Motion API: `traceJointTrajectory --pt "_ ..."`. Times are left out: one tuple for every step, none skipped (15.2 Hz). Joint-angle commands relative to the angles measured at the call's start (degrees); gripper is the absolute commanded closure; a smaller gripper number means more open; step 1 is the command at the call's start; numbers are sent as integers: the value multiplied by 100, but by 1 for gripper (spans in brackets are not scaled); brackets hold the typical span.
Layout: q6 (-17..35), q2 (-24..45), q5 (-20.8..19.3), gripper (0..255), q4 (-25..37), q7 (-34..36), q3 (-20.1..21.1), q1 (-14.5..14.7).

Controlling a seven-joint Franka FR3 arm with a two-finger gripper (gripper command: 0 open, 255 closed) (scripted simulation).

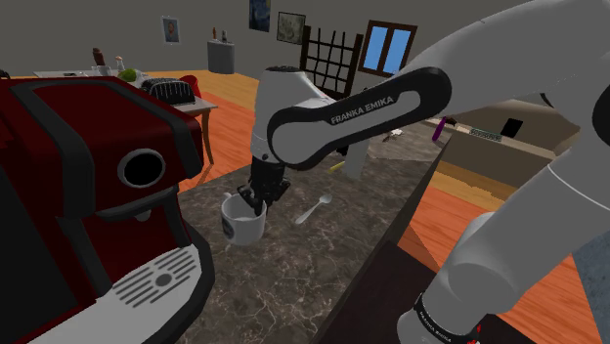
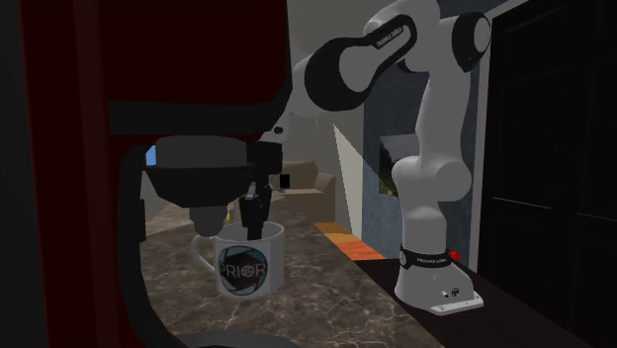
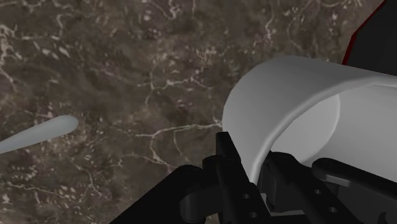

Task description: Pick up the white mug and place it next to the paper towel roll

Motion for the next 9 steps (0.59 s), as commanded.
traceJointTrajectory --pt "-172 -90 27 255 84 -23 -23 5" --pt "-253 -125 36 255 133 -30 -34 6" --pt "-335 -158 43 255 183 -37 -44 7" --pt "-416 -190 50 255 233 -43 -54 7" --pt "-497 -220 55 255 285 -49 -64 7" --pt "-578 -249 60 255 338 -54 -73 7" --pt "-658 -276 65 255 393 -59 -83 7" --pt "-739 -302 69 255 448 -63 -93 7" --pt "-818 -327 72 255 504 -66 -102 6"
